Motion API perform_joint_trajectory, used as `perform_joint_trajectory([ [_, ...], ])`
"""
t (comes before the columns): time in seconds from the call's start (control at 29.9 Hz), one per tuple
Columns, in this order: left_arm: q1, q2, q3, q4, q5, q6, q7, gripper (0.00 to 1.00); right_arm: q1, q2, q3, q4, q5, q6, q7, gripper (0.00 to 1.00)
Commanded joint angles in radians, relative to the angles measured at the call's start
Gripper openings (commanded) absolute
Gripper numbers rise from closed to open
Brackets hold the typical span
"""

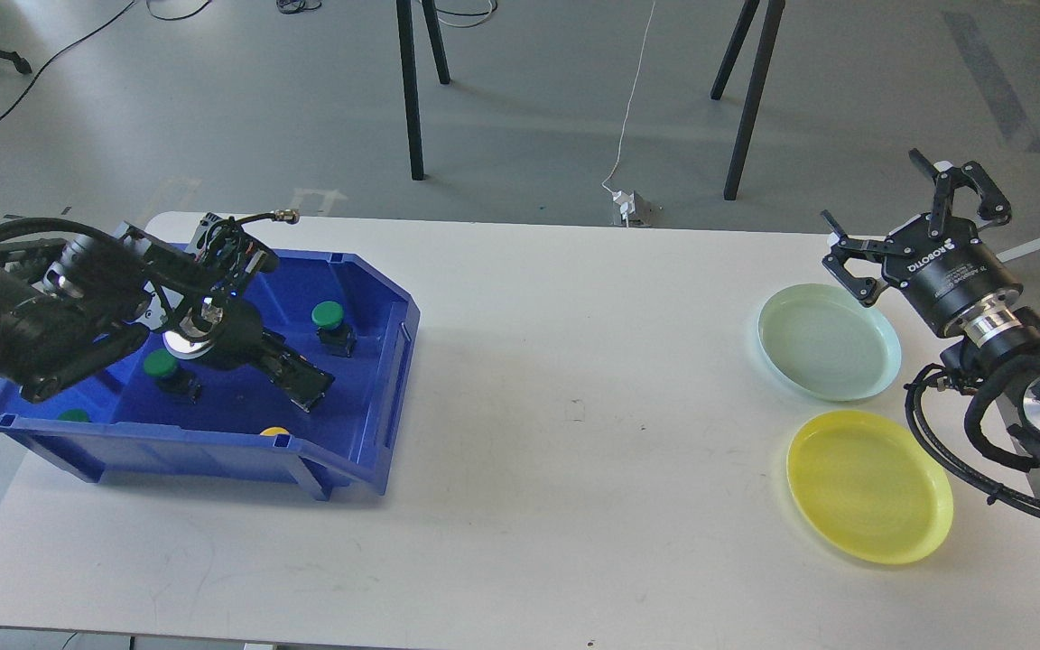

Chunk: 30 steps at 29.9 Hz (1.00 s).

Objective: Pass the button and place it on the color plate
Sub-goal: 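Grasp the yellow button in the bin with the left gripper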

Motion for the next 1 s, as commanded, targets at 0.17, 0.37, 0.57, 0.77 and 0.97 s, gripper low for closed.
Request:
perform_joint_trajectory([
  [0.17,0.013,-0.001,0.000,0.009,0.000,0.000,0.000,0.69,-0.011,0.000,-0.001,-0.009,0.000,0.000,-0.001,0.99],
  [0.37,0.013,-0.001,0.002,0.011,0.003,0.000,0.000,0.53,-0.022,0.000,-0.001,-0.013,0.000,0.000,-0.001,0.99],
  [0.57,0.013,-0.002,0.002,0.032,0.015,0.000,0.000,0.51,-0.025,0.000,0.000,-0.013,0.000,0.000,-0.001,0.99],
  [0.77,0.011,-0.002,0.002,0.038,0.015,0.000,0.000,0.43,-0.026,-0.001,-0.001,-0.013,0.000,0.000,0.000,0.99],
  [0.97,0.013,-0.001,0.002,0.038,0.028,0.000,0.000,0.28,-0.034,-0.001,0.000,-0.015,0.000,0.000,0.000,0.99],
])
